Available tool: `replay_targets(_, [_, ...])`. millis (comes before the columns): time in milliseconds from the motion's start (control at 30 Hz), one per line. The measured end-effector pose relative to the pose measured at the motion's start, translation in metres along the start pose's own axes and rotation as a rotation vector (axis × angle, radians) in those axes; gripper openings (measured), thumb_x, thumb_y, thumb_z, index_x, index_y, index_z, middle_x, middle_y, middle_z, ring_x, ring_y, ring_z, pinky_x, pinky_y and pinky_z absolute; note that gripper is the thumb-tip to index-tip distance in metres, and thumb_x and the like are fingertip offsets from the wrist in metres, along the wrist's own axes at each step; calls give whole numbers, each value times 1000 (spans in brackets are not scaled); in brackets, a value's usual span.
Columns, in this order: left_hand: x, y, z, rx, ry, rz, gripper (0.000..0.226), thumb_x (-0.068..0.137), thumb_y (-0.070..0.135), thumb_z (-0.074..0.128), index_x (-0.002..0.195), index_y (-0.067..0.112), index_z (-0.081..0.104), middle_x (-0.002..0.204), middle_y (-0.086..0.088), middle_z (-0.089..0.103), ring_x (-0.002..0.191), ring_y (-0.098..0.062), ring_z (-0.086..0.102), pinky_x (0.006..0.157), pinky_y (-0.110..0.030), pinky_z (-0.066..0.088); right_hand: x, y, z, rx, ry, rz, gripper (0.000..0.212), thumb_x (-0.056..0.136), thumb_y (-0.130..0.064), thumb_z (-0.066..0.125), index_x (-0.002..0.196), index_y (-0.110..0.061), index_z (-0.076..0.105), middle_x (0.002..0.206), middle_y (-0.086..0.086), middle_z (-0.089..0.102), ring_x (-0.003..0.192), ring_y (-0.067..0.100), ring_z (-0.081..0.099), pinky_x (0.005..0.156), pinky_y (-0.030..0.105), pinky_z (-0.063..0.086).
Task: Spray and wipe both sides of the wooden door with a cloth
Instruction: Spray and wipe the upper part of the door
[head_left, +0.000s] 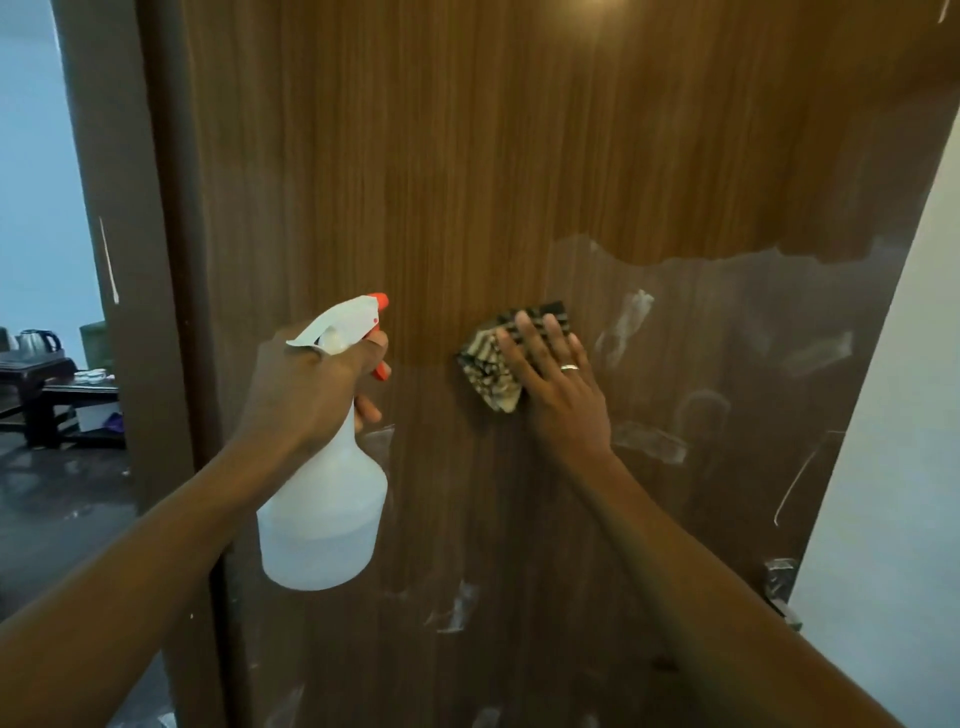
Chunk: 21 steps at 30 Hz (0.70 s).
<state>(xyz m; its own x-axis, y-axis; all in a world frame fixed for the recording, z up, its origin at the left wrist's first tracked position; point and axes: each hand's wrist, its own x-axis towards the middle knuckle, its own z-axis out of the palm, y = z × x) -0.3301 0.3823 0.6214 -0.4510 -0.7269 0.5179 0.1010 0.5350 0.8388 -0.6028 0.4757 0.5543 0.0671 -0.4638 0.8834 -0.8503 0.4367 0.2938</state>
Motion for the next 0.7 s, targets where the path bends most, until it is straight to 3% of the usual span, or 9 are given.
replay_targets(133, [-5,4,22,-9,16,-8,27,89,38,59,112,23,62,84,1,71,51,-18,65,44,-20,51,32,42,-21,70,30,329,67,95,-4,44,157,-21,26,165,6,21,152,34,14,119,56,23])
replay_targets(233, [-6,11,40,-21,-12,9,27,89,38,60,113,26,61,84,1,71,56,-23,67,54,-31,57,83,47,-40,135,38,455,64,95,-20,25,159,-27,18,167,2,11,153,31,5,117,66,18])
replay_targets(333, [-6,18,58,-28,-34,41,23,90,37,59,112,31,61,82,2,71,58,-26,67,55,-32,56,83,42,-34,80,20,255,63,95,-26,27,158,-28,21,166,2,14,153,30,9,118,63,17])
replay_targets(433, [-5,24,76,-35,-75,58,26,90,36,59,116,32,59,84,1,71,59,-27,68,55,-31,56,31,50,-11,19,57,-51,64,94,-13,55,154,-22,35,162,7,29,150,33,21,119,54,23])
replay_targets(500, [-4,26,87,-41,-98,53,28,90,36,59,117,29,58,87,-1,71,61,-27,68,54,-29,55,-3,67,-3,-9,55,-57,72,91,-10,65,154,-23,33,161,6,30,150,31,23,121,50,23])
replay_targets(600, [-3,27,100,-54,-124,42,29,89,35,60,115,22,60,88,-2,70,60,-26,66,51,-26,53,-24,101,-13,-7,60,165,79,91,-7,65,156,-23,23,162,6,28,150,33,23,119,52,27])
replay_targets(700, [1,27,110,-60,-137,53,25,89,35,60,112,23,61,89,-3,70,61,-26,67,54,-28,54,4,132,-34,101,82,460,71,96,-1,48,158,-24,21,165,6,19,152,32,13,115,56,33])
